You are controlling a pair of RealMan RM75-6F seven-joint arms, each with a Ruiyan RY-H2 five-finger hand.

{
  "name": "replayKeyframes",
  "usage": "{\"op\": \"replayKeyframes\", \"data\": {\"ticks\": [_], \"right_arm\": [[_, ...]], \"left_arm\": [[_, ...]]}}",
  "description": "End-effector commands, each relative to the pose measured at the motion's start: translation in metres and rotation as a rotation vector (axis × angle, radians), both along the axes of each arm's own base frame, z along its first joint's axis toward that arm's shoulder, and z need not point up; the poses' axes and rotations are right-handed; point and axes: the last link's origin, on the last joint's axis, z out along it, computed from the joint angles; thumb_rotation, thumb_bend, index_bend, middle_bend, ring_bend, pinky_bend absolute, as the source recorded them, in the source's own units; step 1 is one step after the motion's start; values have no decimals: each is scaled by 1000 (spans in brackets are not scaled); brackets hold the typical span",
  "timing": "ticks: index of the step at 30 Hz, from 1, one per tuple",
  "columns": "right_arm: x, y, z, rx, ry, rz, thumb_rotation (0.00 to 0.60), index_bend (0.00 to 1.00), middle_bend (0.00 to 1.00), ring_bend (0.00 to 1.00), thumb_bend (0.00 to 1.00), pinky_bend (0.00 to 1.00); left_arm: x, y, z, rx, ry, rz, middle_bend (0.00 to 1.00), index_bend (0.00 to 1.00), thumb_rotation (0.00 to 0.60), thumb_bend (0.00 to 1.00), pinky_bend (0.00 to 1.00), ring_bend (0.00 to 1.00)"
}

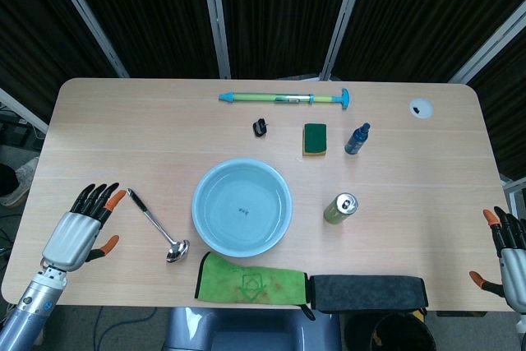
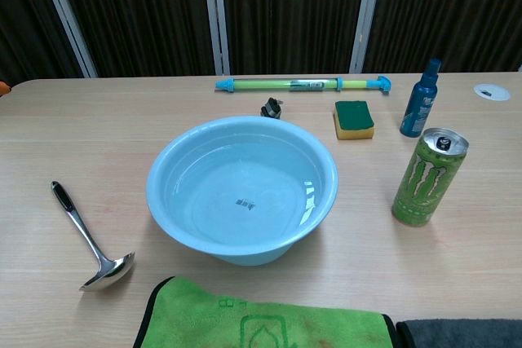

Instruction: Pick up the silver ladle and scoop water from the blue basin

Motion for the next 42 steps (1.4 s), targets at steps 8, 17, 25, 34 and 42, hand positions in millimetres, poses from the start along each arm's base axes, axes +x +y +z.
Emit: {"op": "replayKeyframes", "data": {"ticks": [8, 17, 25, 34, 42], "right_arm": [[1, 2, 3, -14, -9, 2, 600, 0, 0, 0, 0, 0], [-2, 0, 6, -21, -20, -13, 600, 0, 0, 0, 0, 0], [-2, -2, 5, -23, -16, -15, 600, 0, 0, 0, 0, 0], [-5, -5, 5, -28, -10, -33, 600, 0, 0, 0, 0, 0], [-10, -9, 7, -41, -7, -61, 600, 0, 0, 0, 0, 0]], "left_arm": [[-3, 2, -2, -26, 3, 22, 0, 67, 600, 303, 0, 0], [-4, 17, 1, -66, 62, 19, 0, 85, 600, 303, 0, 0], [-4, 37, -6, -179, 108, 17, 0, 204, 600, 309, 0, 0], [0, 80, -26, -301, 54, -9, 0, 450, 600, 322, 0, 0], [2, 108, -45, -375, 77, -36, 0, 478, 600, 324, 0, 0]]}}
